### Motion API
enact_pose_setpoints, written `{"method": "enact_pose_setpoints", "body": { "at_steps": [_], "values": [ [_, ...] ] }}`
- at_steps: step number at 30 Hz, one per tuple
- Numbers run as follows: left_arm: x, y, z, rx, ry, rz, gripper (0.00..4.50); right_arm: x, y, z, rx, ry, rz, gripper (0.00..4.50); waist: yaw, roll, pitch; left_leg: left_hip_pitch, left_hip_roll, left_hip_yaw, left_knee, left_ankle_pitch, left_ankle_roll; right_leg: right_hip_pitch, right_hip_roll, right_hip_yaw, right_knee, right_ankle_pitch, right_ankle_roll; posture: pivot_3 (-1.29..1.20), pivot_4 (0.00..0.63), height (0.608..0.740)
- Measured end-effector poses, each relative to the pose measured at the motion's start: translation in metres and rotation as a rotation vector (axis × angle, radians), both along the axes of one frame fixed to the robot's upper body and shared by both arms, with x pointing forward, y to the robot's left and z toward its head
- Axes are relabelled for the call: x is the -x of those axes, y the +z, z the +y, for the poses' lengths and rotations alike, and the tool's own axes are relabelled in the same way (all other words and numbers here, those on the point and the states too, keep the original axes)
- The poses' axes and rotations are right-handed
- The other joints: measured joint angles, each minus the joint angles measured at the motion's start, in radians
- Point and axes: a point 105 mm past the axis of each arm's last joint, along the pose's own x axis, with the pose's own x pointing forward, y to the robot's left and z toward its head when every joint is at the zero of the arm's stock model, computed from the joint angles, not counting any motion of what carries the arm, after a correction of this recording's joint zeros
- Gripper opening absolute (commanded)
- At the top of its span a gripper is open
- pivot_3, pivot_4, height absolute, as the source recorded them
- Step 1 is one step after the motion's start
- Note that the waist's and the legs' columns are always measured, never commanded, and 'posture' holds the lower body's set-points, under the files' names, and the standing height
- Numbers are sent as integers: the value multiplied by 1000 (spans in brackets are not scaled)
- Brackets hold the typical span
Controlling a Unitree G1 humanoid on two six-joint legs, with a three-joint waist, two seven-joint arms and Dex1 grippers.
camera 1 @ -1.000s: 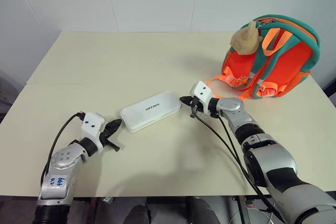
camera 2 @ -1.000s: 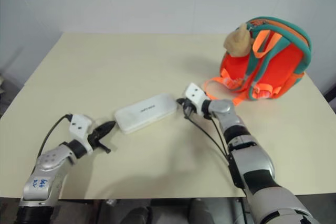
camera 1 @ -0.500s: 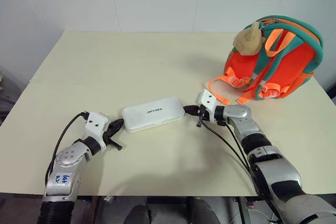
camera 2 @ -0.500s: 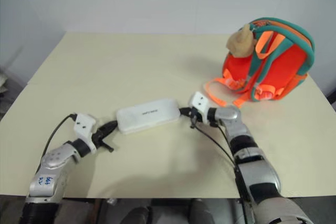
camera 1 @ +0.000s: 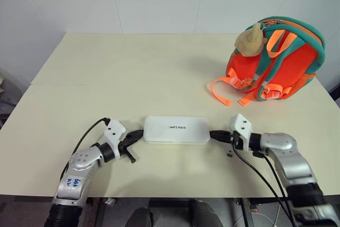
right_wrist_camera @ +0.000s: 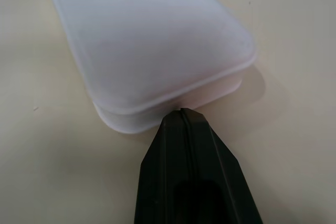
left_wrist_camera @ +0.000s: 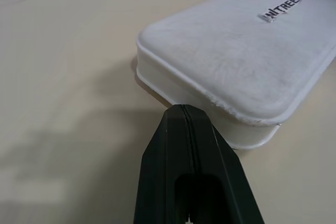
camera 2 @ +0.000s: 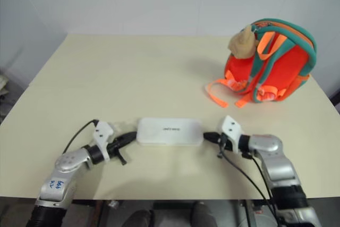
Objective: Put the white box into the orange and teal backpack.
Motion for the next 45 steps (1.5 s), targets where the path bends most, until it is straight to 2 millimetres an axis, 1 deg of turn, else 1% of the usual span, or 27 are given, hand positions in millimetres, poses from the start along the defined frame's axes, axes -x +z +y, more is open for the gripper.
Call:
{"method": "enact_pose_setpoints", "body": {
  "at_steps": [4, 8, 12, 16, 18, 19, 20, 21, 24, 26, 27, 29, 30, 31, 33, 34, 38, 42, 45],
  "values": [
    [11, -3, -14, 20, -46, 31, 0, 6, 0, -16, 9, -64, 7, 120, 1, 0, 0, 1, 0, 0, 1, 0, 0, 1, 0, 0, 0, 0, 0, 0, 150, 740],
    [16, -4, -17, 32, -47, 51, 0, 9, -3, -28, 19, -102, 24, 120, 1, 0, 0, 0, 0, 0, 1, 0, 0, 1, 0, 0, 0, 0, 0, 0, 150, 740],
    [16, -4, -17, 32, -43, 59, 0, 9, 0, -32, 14, -116, 17, 120, 1, 0, 0, 0, 0, 0, 0, 0, 0, 1, 0, 0, 0, 0, 0, 0, 150, 740],
    [18, -8, -15, 22, -40, 77, 0, 10, 1, -31, 3, -113, 19, 120, 1, 0, 0, 0, 0, 0, 0, 0, 0, 0, 0, 0, 0, 0, 0, 0, 150, 740],
    [18, -8, -13, 15, -35, 78, 0, 11, 2, -30, -9, -114, 36, 852, 1, 0, 0, 0, 0, 0, 0, 0, 0, 0, 0, 0, 0, 0, 0, 0, 150, 740],
    [18, -8, -9, 6, -27, 79, 179, 11, 3, -30, -16, -113, 47, 1074, 1, 0, 0, 0, 0, 0, 0, 0, 0, 0, 0, 0, 0, 0, 0, 0, 150, 740],
    [17, -6, -4, -1, -16, 79, 414, 12, 5, -32, -18, -114, 58, 1445, 1, 0, 0, 0, 0, 0, 0, 0, 0, 0, 0, 0, 0, 0, 0, 0, 150, 740],
    [16, -5, 1, -7, -2, 81, 534, 13, 5, -34, -16, -112, 72, 1650, 1, 0, 0, 0, 0, 0, 0, 0, 0, 0, 0, 0, 0, 0, 0, 0, 150, 740],
    [9, 1, 29, -42, 46, 100, 1502, 16, 17, -47, -1, -103, 109, 2682, 1, 0, 0, 0, 0, 0, 0, 0, 0, 0, 0, 0, 0, 0, 0, 0, 150, 740],
    [8, 5, 48, -31, 48, 166, 2121, 16, 31, -52, 24, -79, 120, 3352, 0, 0, 0, 0, 0, 0, 1, 0, 1, 0, 0, -1, 0, 0, -1, 0, 150, 740],
    [11, 8, 53, -5, 18, 225, 2428, 16, 39, -53, 32, -67, 120, 3686, -2, 0, 0, 0, 0, 0, 0, 0, 1, 0, 0, -1, 0, 0, -1, 0, 150, 740],
    [18, 17, 51, 70, -68, 320, 3087, 14, 55, -52, 40, -56, 120, 4396, -3, 0, 0, 0, 0, 0, 0, -1, 2, 0, 0, -1, 0, 0, -1, 0, 150, 740],
    [17, 21, 50, 101, -97, 347, 3390, 12, 60, -52, 33, -54, 131, 4500, -2, 0, 0, 0, 0, 0, 0, -1, 2, 0, 0, -1, 0, 0, -1, 0, 150, 740],
    [17, 24, 50, 121, -119, 377, 3639, 11, 65, -51, 28, -55, 146, 4500, -2, 0, 0, -1, 1, 0, 0, -1, 2, 0, 0, -1, 0, 0, -1, 0, 150, 740],
    [18, 27, 52, 128, -150, 430, 4321, 10, 74, -49, 9, -61, 184, 4500, -1, 0, 0, -1, 1, -1, -1, -1, 2, -1, 0, -1, 0, -1, -1, 0, 150, 740],
    [16, 28, 52, 136, -154, 441, 4482, 9, 76, -47, 0, -67, 205, 4500, 1, 0, 0, -1, 1, -1, -1, -1, 2, -1, 0, -1, 0, -1, -1, 0, 150, 740],
    [8, 28, 41, 166, -198, 501, 4482, 7, 75, -37, -37, -94, 332, 4500, 1, 0, 0, -2, 0, -1, -1, -1, 2, -2, 0, -1, -2, -1, -1, 0, 150, 740],
    [2, 24, 19, 186, -260, 548, 4482, 9, 62, -29, -17, -106, 457, 4500, 2, 0, 0, -3, 0, -1, -1, -1, 2, -2, 0, -1, -2, -1, -1, 0, 150, 740],
    [-3, 25, 6, 199, -289, 553, 4482, 9, 55, -24, 5, -109, 496, 4500, 2, 0, 0, -3, 0, -1, -1, -1, 2, -3, 0, -1, -2, -1, -1, 0, 150, 740]
  ]
}}
